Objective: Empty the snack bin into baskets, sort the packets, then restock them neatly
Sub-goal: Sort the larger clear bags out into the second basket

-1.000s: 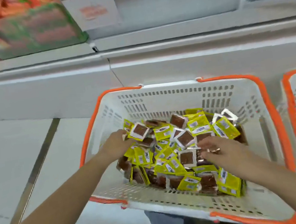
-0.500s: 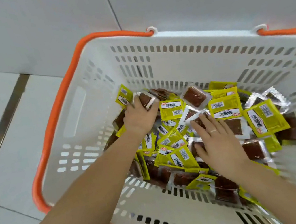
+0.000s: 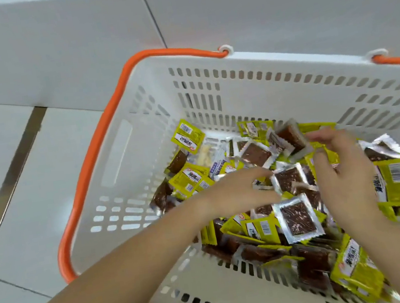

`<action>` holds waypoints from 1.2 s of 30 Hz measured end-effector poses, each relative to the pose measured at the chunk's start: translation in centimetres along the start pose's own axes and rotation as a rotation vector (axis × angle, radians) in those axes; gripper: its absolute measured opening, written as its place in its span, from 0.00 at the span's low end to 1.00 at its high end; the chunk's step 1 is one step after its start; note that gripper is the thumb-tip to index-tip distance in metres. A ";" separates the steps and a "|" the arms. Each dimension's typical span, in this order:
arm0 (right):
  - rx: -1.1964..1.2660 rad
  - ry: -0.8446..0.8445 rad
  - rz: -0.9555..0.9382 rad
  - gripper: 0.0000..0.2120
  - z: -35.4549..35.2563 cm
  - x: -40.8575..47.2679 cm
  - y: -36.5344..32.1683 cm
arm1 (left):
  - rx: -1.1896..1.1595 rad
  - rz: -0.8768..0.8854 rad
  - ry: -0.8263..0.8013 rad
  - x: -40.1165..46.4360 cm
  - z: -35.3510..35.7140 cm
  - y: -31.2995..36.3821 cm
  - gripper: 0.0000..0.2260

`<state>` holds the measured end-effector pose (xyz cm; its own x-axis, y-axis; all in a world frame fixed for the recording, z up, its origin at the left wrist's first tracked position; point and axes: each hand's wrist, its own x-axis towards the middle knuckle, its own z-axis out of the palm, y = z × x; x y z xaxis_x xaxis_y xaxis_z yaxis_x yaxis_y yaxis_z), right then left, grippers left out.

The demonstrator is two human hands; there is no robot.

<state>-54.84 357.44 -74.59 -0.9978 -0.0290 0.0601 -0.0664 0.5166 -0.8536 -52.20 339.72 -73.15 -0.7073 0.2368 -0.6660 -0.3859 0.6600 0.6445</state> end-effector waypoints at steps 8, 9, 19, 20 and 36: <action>-0.787 -0.587 -0.256 0.27 3.4 -2.9 4.5 | 0.643 -0.323 0.337 4.1 -4.2 -8.4 0.20; -0.828 -0.614 -0.257 0.28 3.4 -3.0 4.7 | 0.804 -0.291 0.335 4.6 -3.7 -8.3 0.21; -0.815 -0.599 -0.284 0.27 3.4 -3.0 4.9 | 1.076 -0.107 0.125 7.6 -5.5 -5.8 0.42; -0.810 -0.598 -0.282 0.27 3.4 -3.0 4.8 | 1.074 -0.092 0.136 7.4 -5.6 -5.7 0.39; 0.470 -0.427 0.322 0.30 0.6 0.2 -2.4 | -0.435 0.204 0.328 -3.3 -7.1 1.6 0.08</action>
<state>-54.93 355.67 -72.86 -0.8774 -0.3192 -0.3581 0.3319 0.1352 -0.9336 -54.71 334.91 -67.21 -0.9125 0.0491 -0.4060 -0.3817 0.2540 0.8887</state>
